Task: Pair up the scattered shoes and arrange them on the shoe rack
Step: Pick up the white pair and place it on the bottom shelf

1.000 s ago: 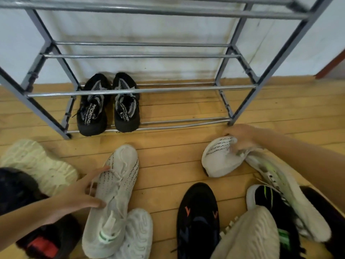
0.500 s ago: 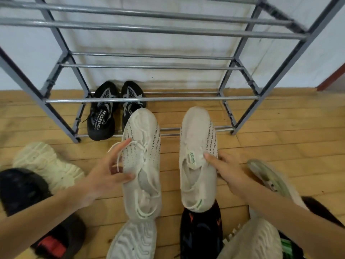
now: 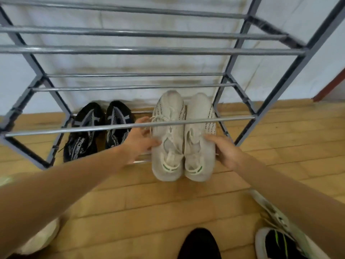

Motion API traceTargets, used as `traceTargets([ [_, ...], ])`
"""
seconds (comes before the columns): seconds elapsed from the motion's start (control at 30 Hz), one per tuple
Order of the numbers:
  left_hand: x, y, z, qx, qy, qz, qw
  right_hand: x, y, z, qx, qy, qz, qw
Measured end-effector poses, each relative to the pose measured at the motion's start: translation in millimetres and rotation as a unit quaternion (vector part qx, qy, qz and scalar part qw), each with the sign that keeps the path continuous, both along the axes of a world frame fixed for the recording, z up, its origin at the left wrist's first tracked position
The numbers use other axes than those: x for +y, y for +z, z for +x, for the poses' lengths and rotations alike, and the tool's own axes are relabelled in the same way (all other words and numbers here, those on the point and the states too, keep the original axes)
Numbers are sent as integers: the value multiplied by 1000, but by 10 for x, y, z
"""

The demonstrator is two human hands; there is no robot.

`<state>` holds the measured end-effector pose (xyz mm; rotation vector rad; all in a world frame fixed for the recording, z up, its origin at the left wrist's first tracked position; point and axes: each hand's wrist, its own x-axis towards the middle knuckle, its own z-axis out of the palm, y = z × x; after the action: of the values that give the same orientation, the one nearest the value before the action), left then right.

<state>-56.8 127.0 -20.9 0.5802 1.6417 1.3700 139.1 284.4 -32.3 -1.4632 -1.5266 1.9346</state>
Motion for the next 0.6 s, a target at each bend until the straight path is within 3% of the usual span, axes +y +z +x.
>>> traceTargets([
  [0.17,830,-138,-121,86,0,-43,995,607,-149,-286,-5,-65,43,997],
  [0.23,942,-279,23,111,-20,-89,990,640,-292,-350,-63,-17,111,992],
  [0.33,997,-500,210,198,-66,-146,967,579,-426,-396,-171,72,267,946],
  [0.43,1003,-510,210,207,-67,-151,964,603,-451,-442,-236,100,293,921],
  [0.5,964,-491,176,166,-59,-139,974,637,-461,-426,-231,91,279,928],
  [0.6,789,-406,73,161,-67,-100,980,593,-423,-306,-140,-4,270,952],
])
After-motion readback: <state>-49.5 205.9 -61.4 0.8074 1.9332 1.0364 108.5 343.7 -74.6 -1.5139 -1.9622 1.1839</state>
